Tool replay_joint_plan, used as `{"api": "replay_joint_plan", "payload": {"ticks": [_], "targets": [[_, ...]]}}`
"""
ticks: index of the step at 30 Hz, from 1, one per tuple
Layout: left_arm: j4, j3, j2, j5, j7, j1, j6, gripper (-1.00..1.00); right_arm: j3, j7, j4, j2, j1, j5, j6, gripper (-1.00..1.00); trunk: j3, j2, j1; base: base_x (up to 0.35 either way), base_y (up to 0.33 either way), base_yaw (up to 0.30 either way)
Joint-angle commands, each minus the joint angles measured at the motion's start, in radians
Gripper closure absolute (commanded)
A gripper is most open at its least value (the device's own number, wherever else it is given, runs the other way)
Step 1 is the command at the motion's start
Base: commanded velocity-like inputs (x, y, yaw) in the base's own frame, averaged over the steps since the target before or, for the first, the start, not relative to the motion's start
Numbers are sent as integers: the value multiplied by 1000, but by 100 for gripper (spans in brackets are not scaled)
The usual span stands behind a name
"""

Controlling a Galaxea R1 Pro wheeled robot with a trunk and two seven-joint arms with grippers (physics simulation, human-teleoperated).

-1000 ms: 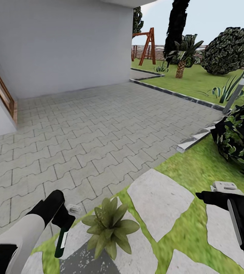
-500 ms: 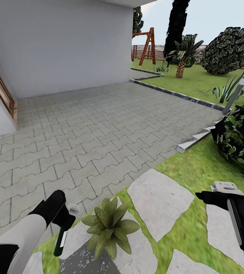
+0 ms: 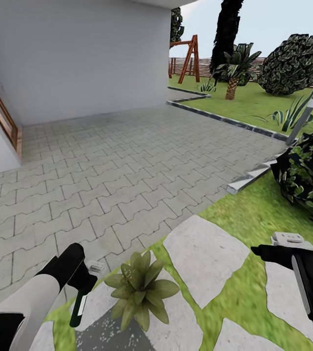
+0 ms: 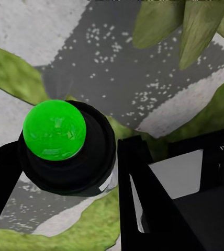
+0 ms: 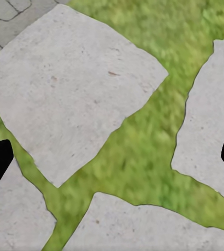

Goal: Pick up the pesticide atomizer in the garden and spray insectifuge to fully cover both potted plants in the garden.

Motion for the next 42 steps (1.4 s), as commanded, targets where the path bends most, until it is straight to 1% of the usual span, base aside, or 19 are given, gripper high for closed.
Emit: {"api": "replay_joint_plan", "payload": {"ticks": [1,3,13,19,24,31,36,39,42], "targets": [[-2,-4,1,-7,-9,0,2,100,-1,10,-1,0,-1,11,4,-100,-4,-8,4,0,0,0],[-4,-4,1,-7,-9,-1,2,100,-1,9,-1,0,-1,11,4,-100,-11,-22,12,0,0,0],[-35,-2,3,-7,-8,-2,2,100,0,9,-1,0,-1,11,4,-100,-22,-22,12,0,0,0],[-41,-2,4,-7,-7,-3,2,100,0,10,-1,0,-1,11,4,-100,-23,-22,12,0,0,0],[-68,-1,4,-7,-7,-3,2,100,0,9,-1,0,-1,11,4,-100,-24,-22,12,0,0,0],[-79,-2,3,-7,-7,-3,2,100,1,9,-1,0,-1,11,4,-100,-31,-22,12,0,0,0],[-80,-3,2,-8,-7,-2,2,100,1,10,-1,0,-1,11,4,-100,-49,-57,31,0,0,0],[-79,-2,2,-8,-7,0,1,100,0,10,-1,0,-1,11,4,-100,-50,-57,31,0,0,0],[-79,0,4,-8,-7,1,1,100,1,10,-1,0,-1,11,4,-100,-59,-78,42,0,0,0]]}}
